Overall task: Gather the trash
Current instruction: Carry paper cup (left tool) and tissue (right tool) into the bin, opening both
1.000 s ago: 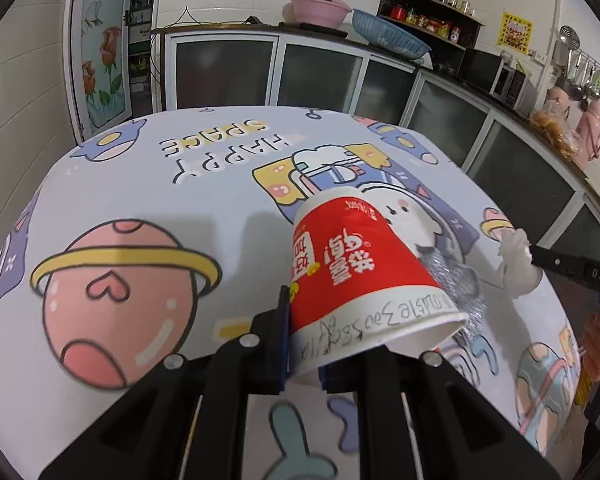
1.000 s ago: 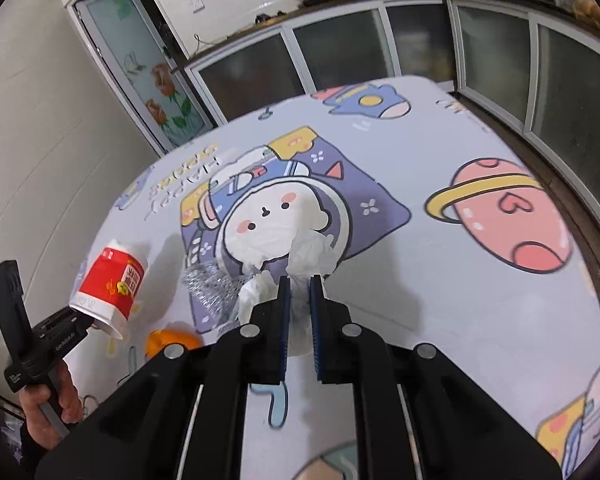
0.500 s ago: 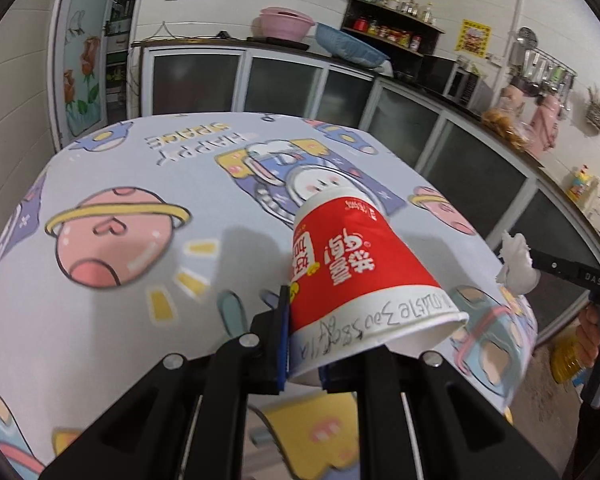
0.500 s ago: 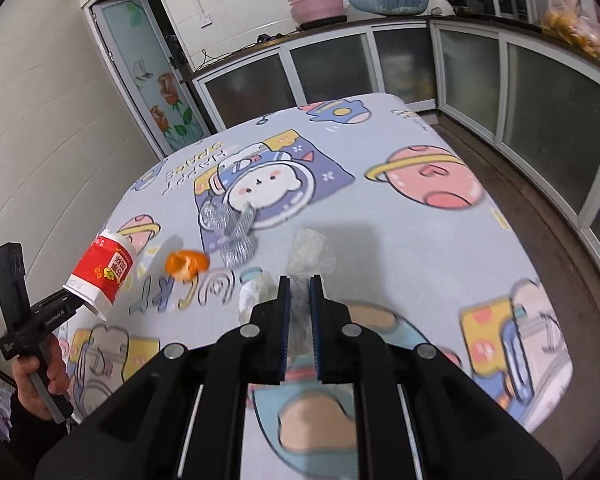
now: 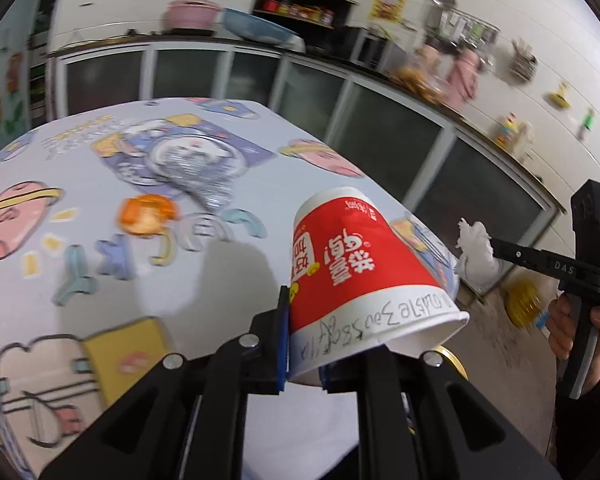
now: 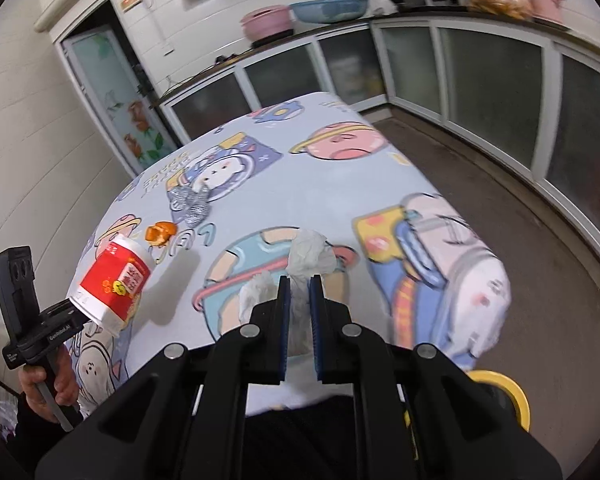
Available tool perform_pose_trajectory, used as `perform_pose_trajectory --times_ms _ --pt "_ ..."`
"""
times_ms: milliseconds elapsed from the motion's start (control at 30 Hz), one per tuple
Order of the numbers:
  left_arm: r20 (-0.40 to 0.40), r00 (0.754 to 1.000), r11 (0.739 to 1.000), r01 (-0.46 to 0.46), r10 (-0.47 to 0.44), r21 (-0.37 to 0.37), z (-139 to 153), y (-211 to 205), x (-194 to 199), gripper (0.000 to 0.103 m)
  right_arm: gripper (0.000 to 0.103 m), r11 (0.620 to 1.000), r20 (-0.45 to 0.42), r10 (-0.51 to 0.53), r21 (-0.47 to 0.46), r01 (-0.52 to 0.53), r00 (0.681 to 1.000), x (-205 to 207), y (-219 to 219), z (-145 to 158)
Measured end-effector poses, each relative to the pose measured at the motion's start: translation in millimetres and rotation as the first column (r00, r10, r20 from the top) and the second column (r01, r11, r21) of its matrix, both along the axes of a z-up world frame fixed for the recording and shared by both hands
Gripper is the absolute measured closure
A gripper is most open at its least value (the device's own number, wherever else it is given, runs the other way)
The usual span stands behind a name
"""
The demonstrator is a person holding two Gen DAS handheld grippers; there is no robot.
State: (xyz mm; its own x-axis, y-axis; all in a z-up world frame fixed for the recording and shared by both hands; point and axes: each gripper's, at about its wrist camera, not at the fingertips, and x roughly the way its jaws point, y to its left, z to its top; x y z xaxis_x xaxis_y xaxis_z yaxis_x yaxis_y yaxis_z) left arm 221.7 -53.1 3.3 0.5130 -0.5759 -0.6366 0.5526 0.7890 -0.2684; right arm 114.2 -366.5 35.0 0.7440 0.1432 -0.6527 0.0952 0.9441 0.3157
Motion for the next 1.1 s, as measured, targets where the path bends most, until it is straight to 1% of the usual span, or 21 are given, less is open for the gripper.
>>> perform_pose_trajectory --times_ms 167,267,367,433,633,733,833,900,1100 --pt "-0.006 0.992 0.992 0.123 -0.123 0.026 -6.1 -52.4 -22.4 0.093 0.094 0.998 0.004 -0.063 -0.004 0.063 0.998 -41.8 -28.0 -3.9" --pt "-0.010 0.982 0.981 0.187 -0.187 0.042 -9.3 -79.7 -32.5 0.093 0.094 0.994 0.008 -0.106 -0.028 0.107 0.994 -65.7 -41.6 -7.6" --pt "-0.009 0.970 0.968 0.243 -0.243 0.057 -12.8 -103.5 -43.4 0.093 0.094 0.990 0.001 -0.143 -0.022 0.143 0.990 -85.7 -54.7 -14.2" --pt "-0.010 0.960 0.958 0.280 -0.280 0.060 -14.9 -117.7 -49.1 0.093 0.094 0.984 -0.003 -0.174 -0.034 0.174 0.985 -96.1 -60.6 -18.4" --pt "-0.027 0.921 0.916 0.390 -0.389 0.089 -24.2 -166.2 -69.5 0.093 0.094 0.967 -0.043 -0.253 -0.031 0.252 0.966 -125.6 -86.8 -40.7" --pt "-0.032 0.901 0.897 0.433 -0.432 0.091 -30.2 -187.3 -78.8 0.093 0.094 0.953 -0.062 -0.302 -0.057 0.298 0.951 -139.3 -95.0 -53.6" --pt "-0.047 0.884 0.880 0.467 -0.464 0.087 -37.7 -203.5 -86.6 0.093 0.094 0.945 -0.083 -0.327 -0.062 0.322 0.941 -148.5 -101.8 -66.6" --pt "-0.063 0.867 0.864 0.497 -0.494 0.081 -44.7 -215.7 -91.3 0.093 0.094 0.937 -0.101 -0.347 -0.069 0.341 0.932 -156.6 -105.7 -77.5" --pt "-0.099 0.826 0.820 0.563 -0.554 0.104 -68.1 -255.3 -110.5 0.093 0.094 0.926 -0.158 -0.377 -0.064 0.371 0.913 -171.4 -117.1 -105.7"
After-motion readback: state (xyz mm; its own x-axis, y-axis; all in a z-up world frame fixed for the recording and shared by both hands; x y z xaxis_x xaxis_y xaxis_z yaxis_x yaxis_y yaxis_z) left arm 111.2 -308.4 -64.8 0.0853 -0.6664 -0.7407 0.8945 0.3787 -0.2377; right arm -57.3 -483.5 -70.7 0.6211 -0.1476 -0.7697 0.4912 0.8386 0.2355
